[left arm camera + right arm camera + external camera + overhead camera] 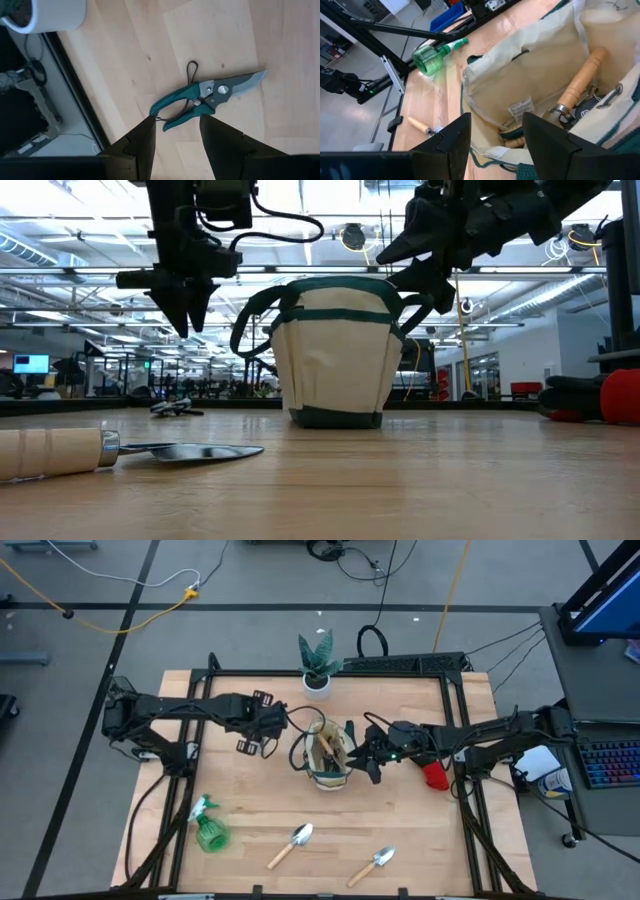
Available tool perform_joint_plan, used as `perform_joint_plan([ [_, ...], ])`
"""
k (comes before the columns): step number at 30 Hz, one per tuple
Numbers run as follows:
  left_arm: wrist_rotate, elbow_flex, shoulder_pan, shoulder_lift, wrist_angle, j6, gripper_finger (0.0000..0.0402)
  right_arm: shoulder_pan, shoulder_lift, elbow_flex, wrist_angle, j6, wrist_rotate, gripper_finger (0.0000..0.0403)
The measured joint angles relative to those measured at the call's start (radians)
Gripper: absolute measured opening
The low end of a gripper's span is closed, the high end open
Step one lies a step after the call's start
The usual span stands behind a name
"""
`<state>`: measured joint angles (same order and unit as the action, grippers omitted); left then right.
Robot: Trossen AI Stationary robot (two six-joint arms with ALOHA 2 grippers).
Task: Pick & Place Garden tools in Gardening bag
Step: Put the green shear scissors into the gardening bag
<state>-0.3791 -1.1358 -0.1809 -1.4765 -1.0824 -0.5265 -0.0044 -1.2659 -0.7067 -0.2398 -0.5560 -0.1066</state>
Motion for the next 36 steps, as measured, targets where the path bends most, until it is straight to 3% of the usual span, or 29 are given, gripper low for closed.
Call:
perform_joint_plan([
  [13,0.041,0.155,-0.084,0.000,0.006,-0.069,0.0159,0.006,-0.001,0.000,0.014,0.289,0.001,0.0171],
  [23,0.041,0.274,-0.152,0.000,0.193,-0.252,0.0159,0.006,-0.001,0.000,0.014,0.473,0.009,0.0171],
  [31,0.115,0.291,-0.223,0.000,0.268,-0.329,0.0159,0.006,-0.001,0.000,0.027,0.498,0.135,0.0171],
  [36,0.161,0.291,-0.270,0.000,0.276,-0.347,0.0158,0.006,-0.001,0.000,0.051,0.498,0.137,0.0171],
])
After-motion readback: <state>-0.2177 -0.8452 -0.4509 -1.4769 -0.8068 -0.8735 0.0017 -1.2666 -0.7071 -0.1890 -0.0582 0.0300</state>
